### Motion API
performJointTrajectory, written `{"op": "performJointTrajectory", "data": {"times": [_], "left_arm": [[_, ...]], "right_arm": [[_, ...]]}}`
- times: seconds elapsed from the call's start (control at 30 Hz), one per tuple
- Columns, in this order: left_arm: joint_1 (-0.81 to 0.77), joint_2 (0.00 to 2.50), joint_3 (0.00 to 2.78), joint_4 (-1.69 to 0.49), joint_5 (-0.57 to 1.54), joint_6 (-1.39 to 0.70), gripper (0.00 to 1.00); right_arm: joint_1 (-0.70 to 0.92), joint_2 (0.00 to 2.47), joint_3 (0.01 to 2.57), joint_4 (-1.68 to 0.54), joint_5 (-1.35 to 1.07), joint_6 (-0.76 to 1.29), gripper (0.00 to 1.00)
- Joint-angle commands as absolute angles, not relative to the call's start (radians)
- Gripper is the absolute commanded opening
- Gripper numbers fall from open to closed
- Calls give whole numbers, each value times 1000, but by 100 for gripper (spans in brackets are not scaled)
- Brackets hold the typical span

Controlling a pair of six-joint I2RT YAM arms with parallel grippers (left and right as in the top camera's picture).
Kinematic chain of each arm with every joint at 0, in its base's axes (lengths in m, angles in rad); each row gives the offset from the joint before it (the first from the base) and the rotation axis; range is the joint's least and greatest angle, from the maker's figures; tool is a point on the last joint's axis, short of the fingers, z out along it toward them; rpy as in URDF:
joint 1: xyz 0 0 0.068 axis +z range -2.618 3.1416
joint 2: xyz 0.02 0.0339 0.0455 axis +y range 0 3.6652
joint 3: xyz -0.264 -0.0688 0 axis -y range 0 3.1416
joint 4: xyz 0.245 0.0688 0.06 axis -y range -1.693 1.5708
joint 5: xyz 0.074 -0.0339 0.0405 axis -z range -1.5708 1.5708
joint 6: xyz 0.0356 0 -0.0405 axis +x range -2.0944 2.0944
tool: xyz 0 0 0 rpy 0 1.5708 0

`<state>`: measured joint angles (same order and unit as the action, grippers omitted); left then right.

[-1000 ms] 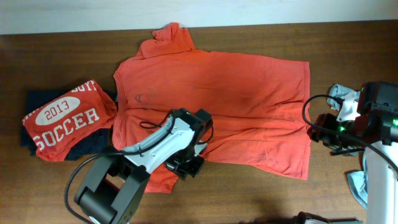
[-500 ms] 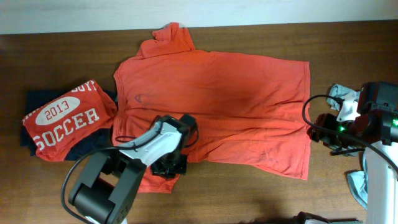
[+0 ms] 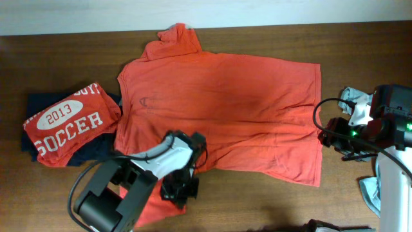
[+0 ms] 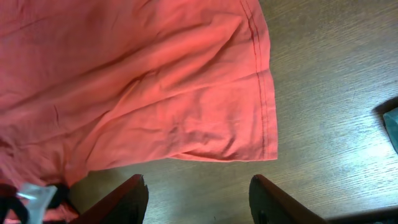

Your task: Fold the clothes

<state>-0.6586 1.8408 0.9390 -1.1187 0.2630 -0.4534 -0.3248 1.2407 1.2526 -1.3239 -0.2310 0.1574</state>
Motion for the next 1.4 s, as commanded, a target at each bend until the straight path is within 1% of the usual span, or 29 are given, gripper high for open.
{"op": "performJointTrajectory", "data": {"times": [0.0, 0.07, 0.2, 0.37, 0.4, 0.43, 0.47, 0.57, 0.67, 0.7, 0.73, 0.8, 0.83, 0.87, 0.93, 1.03, 1.13, 1.37], "left_arm": [[-696, 1830, 928, -1142, 326, -429, 0], [-698, 1821, 931, -1144, 319, -416, 0], [-698, 1786, 969, -1171, 242, -415, 1], [-698, 1730, 1077, -1217, 103, -415, 1], [-698, 1717, 1102, -1222, 68, -414, 1], [-698, 1705, 1124, -1226, 34, -414, 1], [-698, 1691, 1150, -1228, -4, -414, 1], [-698, 1658, 1221, -1218, -122, -414, 8], [-698, 1648, 1281, -1181, -238, -414, 22], [-698, 1648, 1296, -1164, -275, -413, 23], [-696, 1648, 1304, -1143, -302, -413, 23], [-685, 1648, 1306, -1090, -318, -392, 23], [-678, 1649, 1306, -1071, -314, -372, 23], [-666, 1651, 1306, -1048, -310, -346, 23], [-642, 1653, 1306, -1032, -307, -323, 23], [-605, 1656, 1306, -1030, -261, -280, 23], [-573, 1670, 1306, -1028, -227, -241, 24], [-546, 1718, 1305, -1026, -214, -236, 24]], "right_arm": [[-319, 1241, 1244, -1324, -243, 154, 57], [-319, 1241, 1244, -1324, -243, 154, 57], [-319, 1241, 1244, -1324, -243, 153, 57], [-319, 1241, 1244, -1324, -231, 153, 58], [-319, 1241, 1244, -1324, -232, 153, 59], [-319, 1241, 1244, -1324, -232, 154, 63], [-319, 1242, 1244, -1324, -232, 154, 65], [-319, 1258, 1243, -1323, -232, 154, 69], [-319, 1298, 1229, -1311, -232, 158, 69], [-319, 1316, 1219, -1304, -233, 160, 65], [-319, 1338, 1206, -1300, -233, 166, 57], [-319, 1391, 1170, -1285, -232, 173, 34], [-319, 1417, 1154, -1277, -232, 172, 25], [-319, 1447, 1137, -1264, -228, 172, 22], [-324, 1495, 1113, -1219, -220, 172, 22], [-328, 1559, 1102, -1108, -232, 171, 28], [-328, 1614, 1102, -976, -233, 168, 31], [-327, 1768, 1102, -842, -249, 169, 24]]}}
